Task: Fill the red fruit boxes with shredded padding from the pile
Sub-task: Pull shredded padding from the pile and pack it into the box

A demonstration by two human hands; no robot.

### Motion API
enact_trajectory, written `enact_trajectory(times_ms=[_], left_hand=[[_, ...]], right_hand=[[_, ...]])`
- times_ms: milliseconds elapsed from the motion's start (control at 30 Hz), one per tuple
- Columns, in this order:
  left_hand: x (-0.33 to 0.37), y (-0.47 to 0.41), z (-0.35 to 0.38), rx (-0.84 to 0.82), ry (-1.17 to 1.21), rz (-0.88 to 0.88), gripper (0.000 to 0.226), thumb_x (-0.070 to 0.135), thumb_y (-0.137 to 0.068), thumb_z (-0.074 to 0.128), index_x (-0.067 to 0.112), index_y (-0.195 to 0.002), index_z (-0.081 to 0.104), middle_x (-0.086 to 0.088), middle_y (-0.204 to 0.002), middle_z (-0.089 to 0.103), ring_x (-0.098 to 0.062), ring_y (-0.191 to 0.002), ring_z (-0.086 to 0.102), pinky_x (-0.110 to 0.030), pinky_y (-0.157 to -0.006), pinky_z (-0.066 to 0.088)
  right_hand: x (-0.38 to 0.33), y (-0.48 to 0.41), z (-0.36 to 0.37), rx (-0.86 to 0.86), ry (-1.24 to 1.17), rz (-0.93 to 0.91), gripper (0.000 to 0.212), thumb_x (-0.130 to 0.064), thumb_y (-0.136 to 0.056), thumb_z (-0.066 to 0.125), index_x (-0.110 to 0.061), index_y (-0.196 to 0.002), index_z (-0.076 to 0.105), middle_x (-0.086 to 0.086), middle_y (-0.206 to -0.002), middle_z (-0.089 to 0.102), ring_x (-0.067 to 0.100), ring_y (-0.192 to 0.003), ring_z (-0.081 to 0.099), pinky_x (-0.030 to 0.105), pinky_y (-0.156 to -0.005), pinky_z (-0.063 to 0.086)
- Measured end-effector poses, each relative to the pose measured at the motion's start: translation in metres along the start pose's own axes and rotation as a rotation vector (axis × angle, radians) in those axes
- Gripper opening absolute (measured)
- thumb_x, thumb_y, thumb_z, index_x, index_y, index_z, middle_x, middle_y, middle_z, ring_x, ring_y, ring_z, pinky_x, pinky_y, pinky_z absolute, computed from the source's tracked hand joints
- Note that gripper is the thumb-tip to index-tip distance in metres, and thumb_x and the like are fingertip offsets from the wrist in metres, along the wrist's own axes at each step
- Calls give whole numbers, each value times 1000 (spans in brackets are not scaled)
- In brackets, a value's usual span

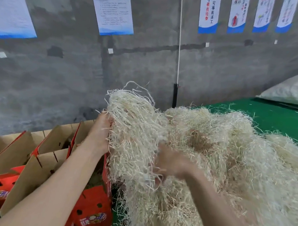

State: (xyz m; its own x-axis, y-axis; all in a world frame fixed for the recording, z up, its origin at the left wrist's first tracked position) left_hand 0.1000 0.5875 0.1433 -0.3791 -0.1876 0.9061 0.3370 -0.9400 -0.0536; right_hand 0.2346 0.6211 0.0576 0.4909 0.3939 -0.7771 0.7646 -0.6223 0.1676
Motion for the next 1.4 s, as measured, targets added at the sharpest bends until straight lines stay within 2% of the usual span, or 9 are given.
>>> enact_trajectory(times_ms=[133,267,333,433,633,733,933,1100,1400], left_hand=[[8,7,-6,40,-232,21,50,10,-96,37,15,-53,63,-5,-56,58,-10,-43,58,-12,-39,43],[-46,12,18,-398,-1175,-159,66,-8,-85,48,29,-138,36,16,-135,35,15,-78,53,-6,-53,45],[-104,21,15,-635,-1558,-383,90,-3,-78,55,33,-148,11,19,-135,31,5,-63,51,-11,-49,41],[-126,2,20,-538,-1920,-164,51,4,-80,54,18,-129,48,5,-96,56,-3,-60,50,-14,-44,37],[-91,-22,3,140,-492,-164,25,9,-89,43,11,-65,50,2,-43,55,-11,-36,54,-17,-42,41],[-108,-21,-2,169,-175,-276,34,34,-94,44,12,-74,60,-10,-67,69,-23,-58,67,-35,-60,54],[-125,-20,-18,219,-58,-317,60,55,-90,40,15,-135,48,-19,-136,48,-41,-122,46,-60,-103,33],[-78,-30,-14,203,-12,-133,33,38,-91,48,15,-83,69,-12,-90,68,-30,-81,66,-44,-77,51],[23,-31,5,241,-115,75,26,26,-93,52,15,-72,61,-3,-64,65,-21,-56,63,-31,-56,53]], right_hand=[[62,-20,42,4,299,245,38,-3,-85,62,-1,-121,49,12,-112,63,20,-93,66,27,-77,55],[65,-18,-28,531,83,175,23,12,-85,45,-7,-87,59,4,-82,63,15,-66,59,18,-56,50],[56,-13,-42,626,-8,102,33,16,-78,47,-8,-95,63,3,-88,66,15,-67,60,13,-48,43],[50,-6,-47,678,18,27,33,9,-78,55,-17,-98,60,-3,-92,66,12,-70,62,21,-53,51],[95,-3,-34,647,110,129,18,-9,-93,41,-8,-95,59,5,-89,64,19,-72,64,27,-63,55],[112,7,-24,635,-68,124,66,-54,-83,28,-7,-119,55,15,-117,59,30,-107,58,31,-88,49],[154,13,-4,479,81,296,51,-3,-87,52,-17,-135,40,-5,-93,56,-1,-62,47,6,-39,36],[155,16,7,389,159,288,76,-46,-84,61,-18,-143,19,-6,-90,55,2,-70,51,13,-54,42],[130,28,7,205,431,326,40,-21,-93,49,-14,-130,38,5,-125,54,17,-102,58,27,-88,49]])
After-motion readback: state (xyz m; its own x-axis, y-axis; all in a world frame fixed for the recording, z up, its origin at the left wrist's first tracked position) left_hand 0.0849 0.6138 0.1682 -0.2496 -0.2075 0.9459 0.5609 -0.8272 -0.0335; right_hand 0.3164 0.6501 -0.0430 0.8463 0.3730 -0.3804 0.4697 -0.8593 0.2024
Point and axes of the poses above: each hand's wrist, its own y-axis away from the middle knuckle, its own z-axis out of the palm, x = y × z, the point moved 9 cm from there along -y, towards the middle knuckle
